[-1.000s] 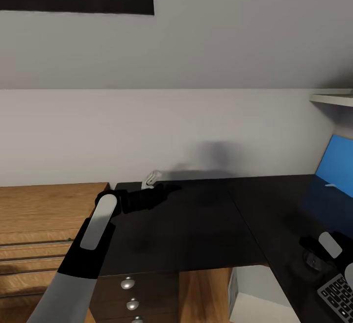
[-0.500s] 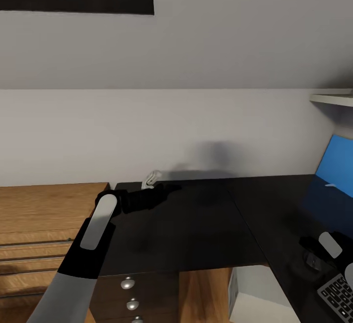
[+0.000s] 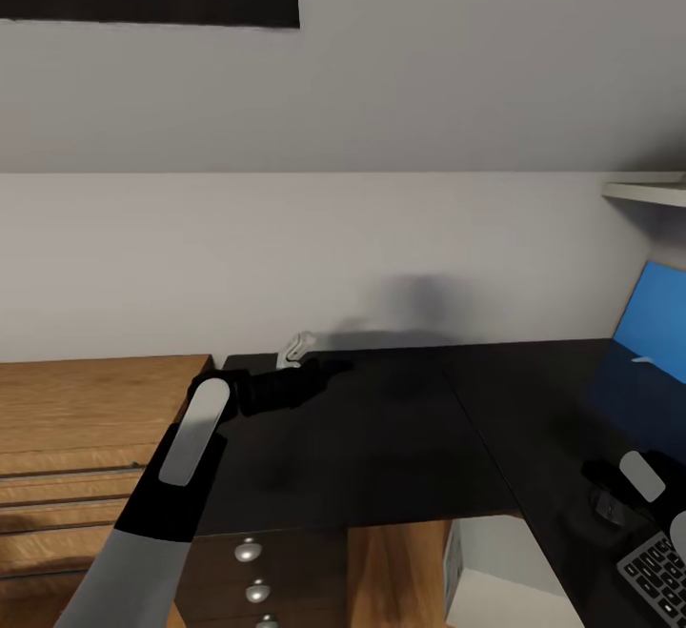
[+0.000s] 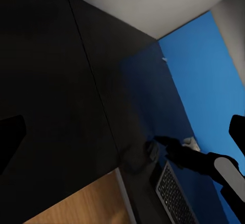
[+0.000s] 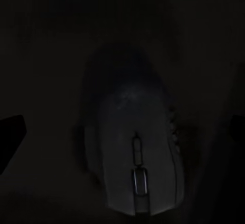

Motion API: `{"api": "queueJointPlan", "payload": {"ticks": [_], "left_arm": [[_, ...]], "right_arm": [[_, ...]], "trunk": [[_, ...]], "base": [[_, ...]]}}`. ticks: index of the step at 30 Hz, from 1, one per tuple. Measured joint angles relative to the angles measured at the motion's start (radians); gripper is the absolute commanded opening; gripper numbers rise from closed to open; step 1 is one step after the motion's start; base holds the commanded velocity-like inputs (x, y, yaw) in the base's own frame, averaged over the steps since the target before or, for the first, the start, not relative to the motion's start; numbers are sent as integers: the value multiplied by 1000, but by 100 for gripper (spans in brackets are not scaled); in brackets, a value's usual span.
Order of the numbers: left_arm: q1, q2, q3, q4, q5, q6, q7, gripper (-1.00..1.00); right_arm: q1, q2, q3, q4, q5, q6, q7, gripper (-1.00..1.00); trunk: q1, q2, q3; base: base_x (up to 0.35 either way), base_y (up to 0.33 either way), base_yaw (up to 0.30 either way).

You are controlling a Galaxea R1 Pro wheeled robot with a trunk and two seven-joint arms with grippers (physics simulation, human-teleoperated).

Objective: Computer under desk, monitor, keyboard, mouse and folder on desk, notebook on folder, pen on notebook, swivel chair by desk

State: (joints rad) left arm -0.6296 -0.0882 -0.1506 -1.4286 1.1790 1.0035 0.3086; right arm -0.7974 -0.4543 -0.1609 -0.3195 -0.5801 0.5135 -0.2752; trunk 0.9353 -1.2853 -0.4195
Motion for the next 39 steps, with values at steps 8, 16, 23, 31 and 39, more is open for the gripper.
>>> {"api": "queueJointPlan", "payload": {"ticks": [8, 16, 23, 31, 39], "left_arm": [[1, 0, 0, 8, -2, -2, -2, 100], [0, 1, 0, 9, -1, -1, -2, 100], [0, 1, 0, 9, 0, 0, -1, 100], [0, 1, 0, 9, 0, 3, -2, 100], [0, 1, 0, 9, 0, 5, -3, 100]], "right_arm": [[0, -1, 0, 0, 0, 0, 1, 100], [0, -1, -1, 0, 0, 1, 2, 100], [0, -1, -2, 1, 0, 1, 2, 100], [0, 0, -1, 13, -1, 0, 3, 100], [-1, 0, 3, 54, 9, -6, 7, 100]], "trunk": [[31, -56, -25], [38, -70, -31], [38, -70, -31], [38, -70, -31], [38, -70, -31]], "base": [[0, 0, 0], [0, 0, 0], [0, 0, 0], [0, 0, 0], [0, 0, 0]]}}
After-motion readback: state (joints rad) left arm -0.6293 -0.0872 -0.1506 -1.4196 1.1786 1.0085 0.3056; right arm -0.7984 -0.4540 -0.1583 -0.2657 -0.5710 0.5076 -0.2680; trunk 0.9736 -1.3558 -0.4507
